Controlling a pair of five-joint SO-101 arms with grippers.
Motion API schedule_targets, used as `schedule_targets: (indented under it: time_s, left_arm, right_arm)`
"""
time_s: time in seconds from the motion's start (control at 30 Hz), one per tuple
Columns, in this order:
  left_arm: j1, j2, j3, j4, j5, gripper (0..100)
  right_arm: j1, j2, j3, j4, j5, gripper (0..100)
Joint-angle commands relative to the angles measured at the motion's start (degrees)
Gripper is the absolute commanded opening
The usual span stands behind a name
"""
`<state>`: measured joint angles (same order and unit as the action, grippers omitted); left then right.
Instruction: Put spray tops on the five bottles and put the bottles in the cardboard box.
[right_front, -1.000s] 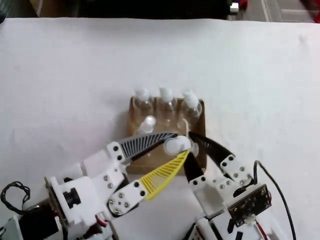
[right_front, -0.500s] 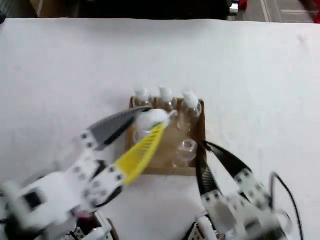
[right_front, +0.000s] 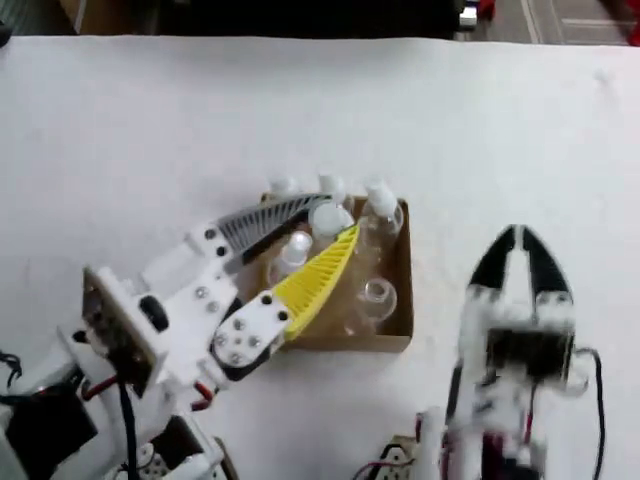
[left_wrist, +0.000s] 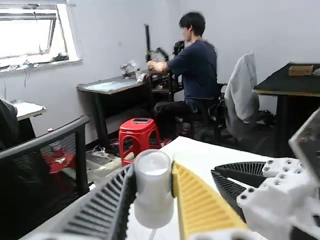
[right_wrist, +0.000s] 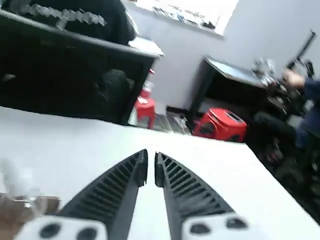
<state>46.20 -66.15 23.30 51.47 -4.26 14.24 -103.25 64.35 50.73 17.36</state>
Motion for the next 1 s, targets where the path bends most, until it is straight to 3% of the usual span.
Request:
schedule_targets:
  time_s: [0.0, 0.17, 0.3, 0.6, 0.97]
  left_arm:
    - [1.8, 5.67, 0.18, -3.96, 3.08, 2]
    - [2.51, 10.95, 6.24, -13.1, 3.43, 2]
    - [2.24, 13.85, 9.76, -18.55, 3.43, 2]
    - [2.51, 13.76, 13.27, -18.99, 3.6, 2]
    - [3.56, 4.62, 17.76, -17.41, 3.78, 2]
  right_arm:
    - [7.69, 0.13, 18.73, -15.43, -5.89, 1.7]
    - [5.85, 0.13, 32.62, -26.42, -8.7, 1.6]
    - [3.56, 0.4, 32.53, -24.04, -8.79, 1.6]
    - [3.56, 0.57, 32.53, -22.29, -7.74, 1.6]
    - [3.3, 0.57, 32.53, -21.05, -7.65, 1.6]
